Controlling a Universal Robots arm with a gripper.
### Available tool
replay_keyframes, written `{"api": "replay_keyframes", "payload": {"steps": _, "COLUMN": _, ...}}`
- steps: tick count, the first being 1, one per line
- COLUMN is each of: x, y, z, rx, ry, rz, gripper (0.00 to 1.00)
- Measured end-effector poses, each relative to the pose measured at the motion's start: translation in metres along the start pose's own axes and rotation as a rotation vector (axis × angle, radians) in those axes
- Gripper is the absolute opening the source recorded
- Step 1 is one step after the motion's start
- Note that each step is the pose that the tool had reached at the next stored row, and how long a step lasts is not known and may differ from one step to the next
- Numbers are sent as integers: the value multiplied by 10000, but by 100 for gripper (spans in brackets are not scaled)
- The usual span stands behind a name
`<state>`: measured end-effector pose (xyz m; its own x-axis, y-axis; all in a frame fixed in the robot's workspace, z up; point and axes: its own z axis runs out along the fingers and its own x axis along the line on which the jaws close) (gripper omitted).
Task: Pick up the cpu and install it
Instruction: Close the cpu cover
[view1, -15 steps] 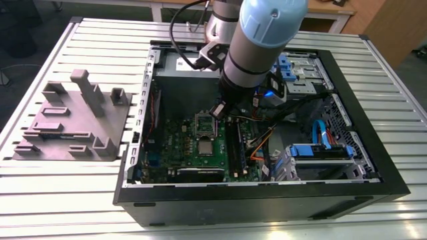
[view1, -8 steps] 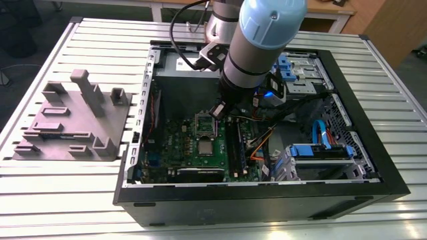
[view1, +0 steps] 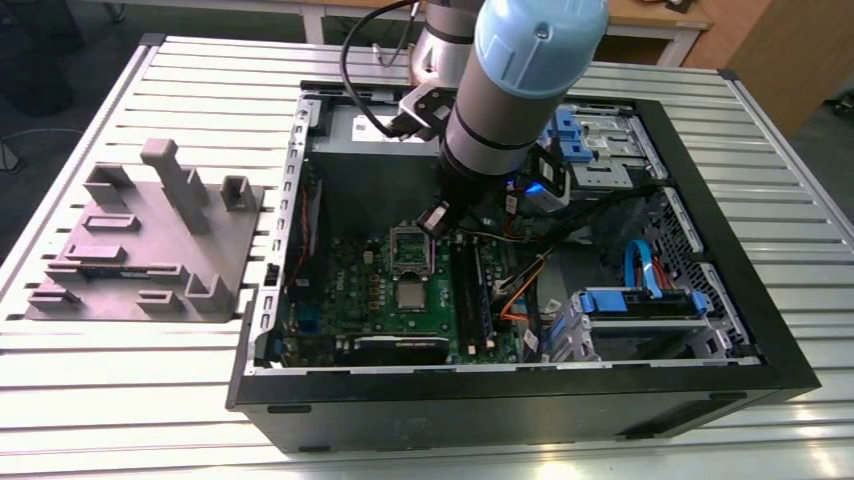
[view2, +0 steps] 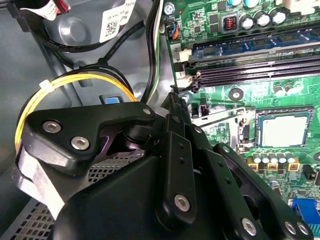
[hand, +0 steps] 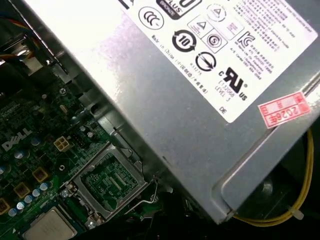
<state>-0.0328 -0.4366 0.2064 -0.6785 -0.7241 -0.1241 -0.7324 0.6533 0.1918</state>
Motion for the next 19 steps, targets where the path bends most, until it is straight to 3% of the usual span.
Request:
{"api": "replay_keyframes", "payload": {"steps": 8, "x": 14, "y": 10, "z": 62, "rx": -1, "ry": 0, "rz": 0, "gripper": 10}}
{"api": "replay_keyframes", "payload": {"steps": 19, "x": 29, "y": 44, "z": 37, "rx": 73, "ry": 85, "rz": 6, "gripper": 10}}
